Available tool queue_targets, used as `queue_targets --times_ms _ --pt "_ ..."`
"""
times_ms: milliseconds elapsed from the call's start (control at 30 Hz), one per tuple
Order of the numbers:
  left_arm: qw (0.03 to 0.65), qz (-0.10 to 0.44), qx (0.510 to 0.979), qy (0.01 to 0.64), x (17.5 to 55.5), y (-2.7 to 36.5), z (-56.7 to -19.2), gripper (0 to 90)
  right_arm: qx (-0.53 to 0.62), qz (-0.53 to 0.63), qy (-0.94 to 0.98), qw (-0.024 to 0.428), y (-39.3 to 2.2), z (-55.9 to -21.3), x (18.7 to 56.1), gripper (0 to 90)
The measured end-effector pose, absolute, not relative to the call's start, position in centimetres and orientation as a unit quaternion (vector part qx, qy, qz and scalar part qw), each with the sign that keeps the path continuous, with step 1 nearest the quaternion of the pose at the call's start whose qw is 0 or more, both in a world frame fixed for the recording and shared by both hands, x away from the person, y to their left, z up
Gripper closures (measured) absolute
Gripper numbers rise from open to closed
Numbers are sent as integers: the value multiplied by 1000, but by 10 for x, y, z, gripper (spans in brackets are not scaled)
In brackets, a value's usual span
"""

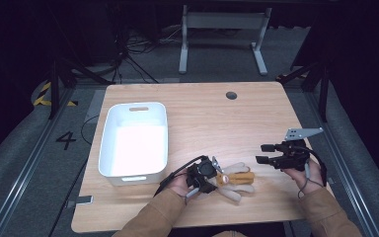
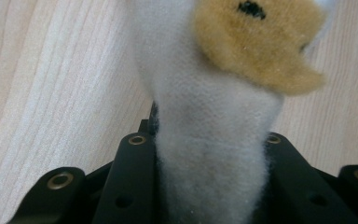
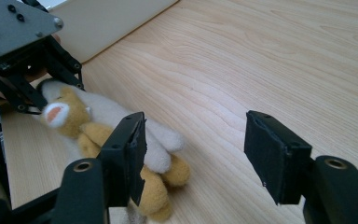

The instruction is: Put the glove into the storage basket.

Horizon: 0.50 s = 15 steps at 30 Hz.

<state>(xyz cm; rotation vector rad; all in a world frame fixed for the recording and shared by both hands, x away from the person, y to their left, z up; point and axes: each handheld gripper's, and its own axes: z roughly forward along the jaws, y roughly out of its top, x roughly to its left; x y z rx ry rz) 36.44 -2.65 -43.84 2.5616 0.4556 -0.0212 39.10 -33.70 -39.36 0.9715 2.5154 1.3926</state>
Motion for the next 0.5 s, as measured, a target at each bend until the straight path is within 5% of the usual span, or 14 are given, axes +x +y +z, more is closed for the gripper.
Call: queue_targets --times_ms 500 --pt "344 -28 917 198 370 -11 -422 710 334 466 816 69 -351 -390 385 406"
